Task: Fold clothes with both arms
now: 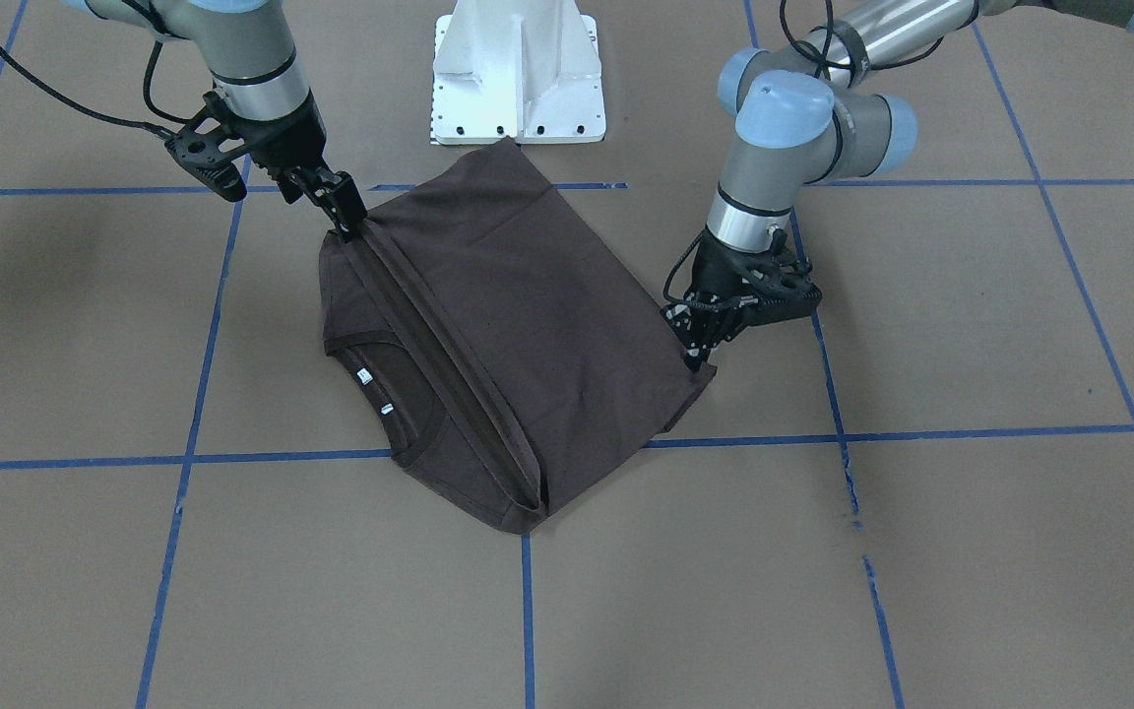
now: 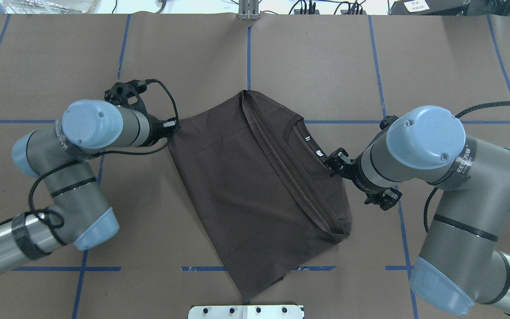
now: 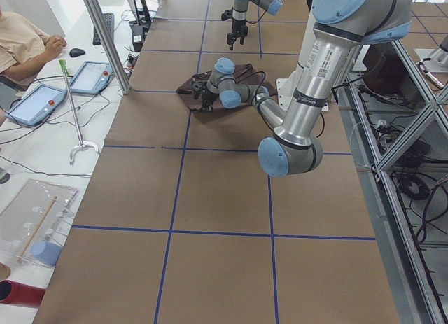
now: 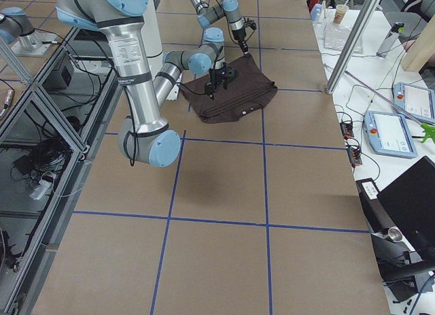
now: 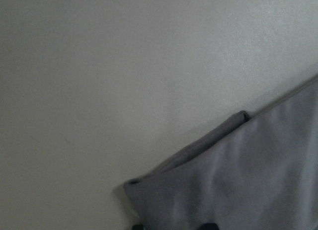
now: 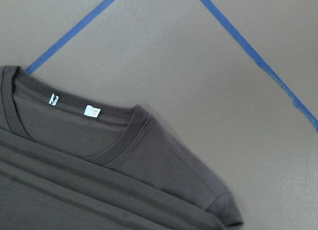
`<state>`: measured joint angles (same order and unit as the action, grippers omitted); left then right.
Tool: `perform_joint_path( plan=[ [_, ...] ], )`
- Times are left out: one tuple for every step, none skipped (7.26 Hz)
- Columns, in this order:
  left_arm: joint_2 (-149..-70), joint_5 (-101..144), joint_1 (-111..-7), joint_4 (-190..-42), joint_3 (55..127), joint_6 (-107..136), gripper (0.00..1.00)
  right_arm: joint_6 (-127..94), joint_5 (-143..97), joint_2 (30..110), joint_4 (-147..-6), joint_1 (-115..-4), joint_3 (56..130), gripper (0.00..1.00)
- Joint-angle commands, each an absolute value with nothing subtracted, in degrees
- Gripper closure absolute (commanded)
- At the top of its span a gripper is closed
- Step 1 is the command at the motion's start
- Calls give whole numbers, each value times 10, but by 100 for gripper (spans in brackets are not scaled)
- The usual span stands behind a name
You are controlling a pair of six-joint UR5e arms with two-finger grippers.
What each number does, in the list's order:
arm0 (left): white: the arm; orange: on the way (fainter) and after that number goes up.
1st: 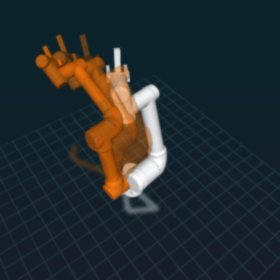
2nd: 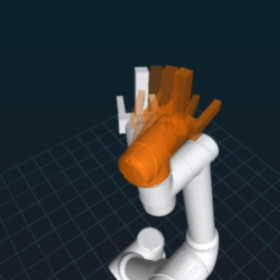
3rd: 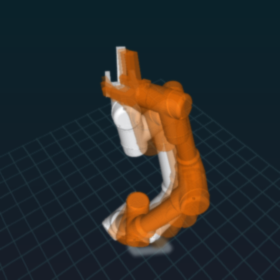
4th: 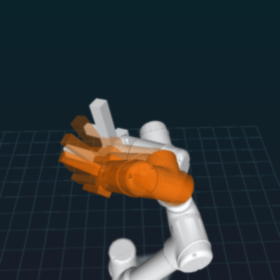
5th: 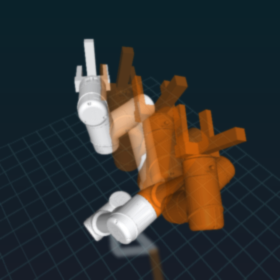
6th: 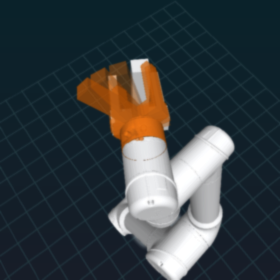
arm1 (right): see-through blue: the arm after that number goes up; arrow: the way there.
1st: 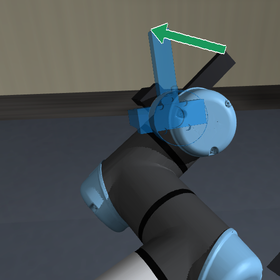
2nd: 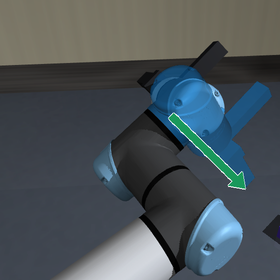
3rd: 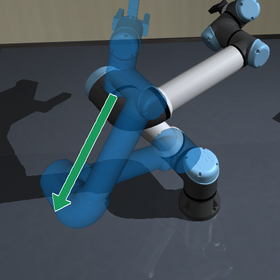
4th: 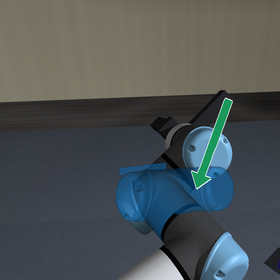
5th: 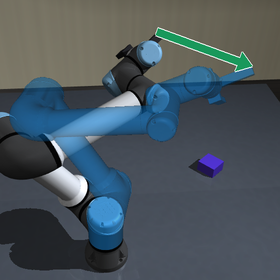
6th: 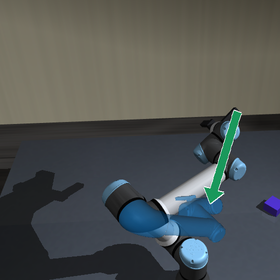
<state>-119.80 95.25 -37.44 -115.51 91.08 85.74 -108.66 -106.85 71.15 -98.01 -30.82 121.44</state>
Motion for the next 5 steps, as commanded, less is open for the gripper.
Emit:
perform_joint_path(
  plan=[
    [-1323, 953, -446, -1243, 710, 841, 100, -1085, -1063, 692, -976, -305, 1195, 0],
    [-1367, 953, -460, -1303, 616, 835, 100, -1086, -1062, 665, -948, -303, 1165, 0],
    [-1375, 954, -459, -1317, 602, 834, 22, -1085, -1059, 665, -904, -295, 1146, 0],
    [-1366, 956, -458, -1317, 643, 838, 1, -1085, -1028, 649, -887, -269, 1124, 0],
    [-1299, 987, -453, -1317, 751, 838, 0, -1063, -994, 616, -889, -238, 1093, 0]
  ],
)
